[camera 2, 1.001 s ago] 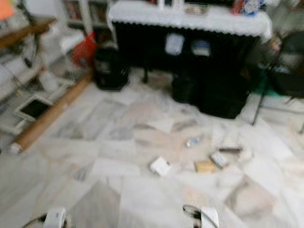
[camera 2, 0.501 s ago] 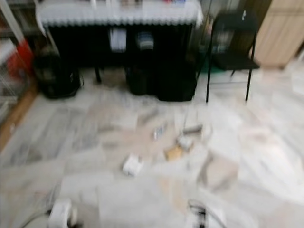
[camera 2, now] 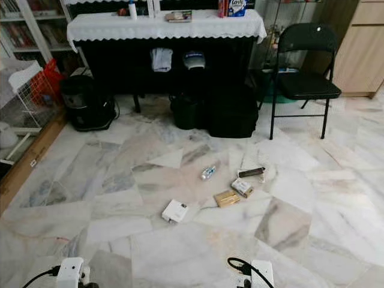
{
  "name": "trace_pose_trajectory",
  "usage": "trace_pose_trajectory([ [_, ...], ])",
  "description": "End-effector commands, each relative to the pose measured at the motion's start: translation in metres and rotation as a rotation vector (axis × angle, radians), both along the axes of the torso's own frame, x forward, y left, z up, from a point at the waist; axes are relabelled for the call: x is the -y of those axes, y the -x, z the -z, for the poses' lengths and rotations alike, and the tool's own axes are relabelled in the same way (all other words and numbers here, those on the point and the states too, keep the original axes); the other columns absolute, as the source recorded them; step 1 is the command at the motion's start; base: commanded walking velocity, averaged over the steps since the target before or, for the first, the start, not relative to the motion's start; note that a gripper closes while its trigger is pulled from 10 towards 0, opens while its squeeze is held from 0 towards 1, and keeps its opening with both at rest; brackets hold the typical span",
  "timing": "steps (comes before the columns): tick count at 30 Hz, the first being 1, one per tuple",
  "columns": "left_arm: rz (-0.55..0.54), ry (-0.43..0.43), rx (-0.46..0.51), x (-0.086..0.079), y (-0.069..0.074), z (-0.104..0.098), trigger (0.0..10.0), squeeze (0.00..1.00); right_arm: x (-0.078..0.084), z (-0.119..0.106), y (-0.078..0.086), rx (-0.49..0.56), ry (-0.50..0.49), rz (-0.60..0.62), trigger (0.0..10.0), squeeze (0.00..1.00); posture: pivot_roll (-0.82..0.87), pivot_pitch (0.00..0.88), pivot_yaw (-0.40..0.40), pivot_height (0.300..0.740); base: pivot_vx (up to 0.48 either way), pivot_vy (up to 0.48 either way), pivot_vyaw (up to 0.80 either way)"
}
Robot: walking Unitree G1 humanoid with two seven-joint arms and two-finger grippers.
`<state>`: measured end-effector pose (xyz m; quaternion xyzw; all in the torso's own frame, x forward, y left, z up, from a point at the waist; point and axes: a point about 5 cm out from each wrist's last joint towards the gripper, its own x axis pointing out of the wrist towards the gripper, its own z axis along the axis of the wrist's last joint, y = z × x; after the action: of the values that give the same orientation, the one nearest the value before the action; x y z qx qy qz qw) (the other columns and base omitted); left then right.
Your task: Sweep floor
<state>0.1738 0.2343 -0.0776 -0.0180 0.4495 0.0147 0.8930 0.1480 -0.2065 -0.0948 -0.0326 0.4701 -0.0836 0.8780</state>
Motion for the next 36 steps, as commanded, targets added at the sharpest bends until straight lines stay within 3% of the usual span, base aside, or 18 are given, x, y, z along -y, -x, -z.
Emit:
trace_pose_trajectory([
  [1, 0.032, -0.05, 0.037, -0.005, -0.002, -0.003, 10.0, 0.0, 0.023, -0.002, 0.005, -0.036, 0.123, -0.043, 10.0, 0.0, -0.15, 0.0, 0.013, 0.74, 0.0, 0.0, 0.0],
  [2, 0.022, -0.061, 0.058, -0.005, -0.003, -0.004, 10.0, 0.0, 0.032, -0.006, 0.002, -0.013, 0.133, -0.005, 10.0, 0.0, -0.14, 0.0, 0.013, 0.74, 0.0, 0.0, 0.0],
  [7, 0.029, -0.093, 0.096, -0.006, -0.005, -0.007, 10.0, 0.0, 0.047, -0.015, -0.007, 0.035, 0.144, 0.076, 10.0, 0.0, -0.14, 0.0, 0.013, 0.74, 0.0, 0.0, 0.0],
  [9, 0.081, -0.112, 0.273, -0.01, -0.05, -0.036, 10.0, 0.0, 0.058, -0.02, -0.01, 0.044, 0.181, 0.113, 10.0, 0.0, -0.15, 0.0, 0.012, 0.74, 0.0, 0.0, 0.0],
  [11, 0.101, -0.127, 0.387, -0.016, -0.076, -0.06, 10.0, 0.0, 0.064, -0.025, -0.013, 0.057, 0.211, 0.135, 10.0, 0.0, -0.15, 0.0, 0.013, 0.74, 0.0, 0.0, 0.0],
  [12, 0.105, -0.136, 0.42, -0.018, -0.082, -0.067, 10.0, 0.0, 0.069, -0.029, -0.014, 0.067, 0.24, 0.143, 10.0, 0.0, -0.15, 0.0, 0.013, 0.74, 0.0, 0.0, 0.0],
  [13, 0.103, -0.145, 0.494, -0.02, -0.092, -0.079, 10.0, 0.0, 0.082, -0.042, -0.017, 0.106, 0.34, 0.174, 10.0, 0.0, -0.15, 0.0, 0.01, 0.74, 0.0, 0.0, 0.0],
  [16, 0.112, -0.141, 0.584, -0.016, -0.105, -0.094, 10.0, 0.0, 0.095, -0.069, -0.024, 0.173, 0.492, 0.166, 10.0, 0.0, -0.15, 0.0, 0.01, 0.74, 0.0, 0.0, 0.0],
  [23, 0.116, -0.098, 0.69, -0.003, -0.121, -0.111, 10.0, 0.0, 0.103, -0.105, -0.036, 0.24, 0.647, 0.173, 10.0, 0.0, -0.15, 0.0, 0.004, 0.74, 0.0, 0.0, 0.0],
  [27, 0.097, -0.085, 0.732, -0.001, -0.127, -0.12, 10.0, 0.0, 0.102, -0.121, -0.04, 0.245, 0.657, 0.189, 10.0, 0.0, -0.15, 0.0, 0.002, 0.74, 0.0, 0.0, 0.0],
  [30, 0.065, -0.074, 0.776, -0.002, -0.132, -0.129, 10.0, 0.0, 0.101, -0.135, -0.048, 0.319, 0.688, 0.182, 10.0, 0.0, -0.15, 0.001, 0.001, 0.74, 0.0, 0.0, 0.0],
  [32, 0.027, -0.062, 0.829, -0.004, -0.138, -0.14, 10.0, 0.0, 0.098, -0.146, -0.058, 0.426, 0.687, 0.17, 10.0, 0.0, -0.15, 0.006, 0.0, 0.74, 0.0, 0.0, 0.0],
  [36, -0.016, -0.03, 0.906, -0.005, -0.148, -0.16, 10.0, 0.0, 0.094, -0.154, -0.064, 0.486, 0.693, 0.151, 10.0, 0.0, -0.15, 0.009, 0.001, 0.74, 0.0, 0.0, 0.0],
])
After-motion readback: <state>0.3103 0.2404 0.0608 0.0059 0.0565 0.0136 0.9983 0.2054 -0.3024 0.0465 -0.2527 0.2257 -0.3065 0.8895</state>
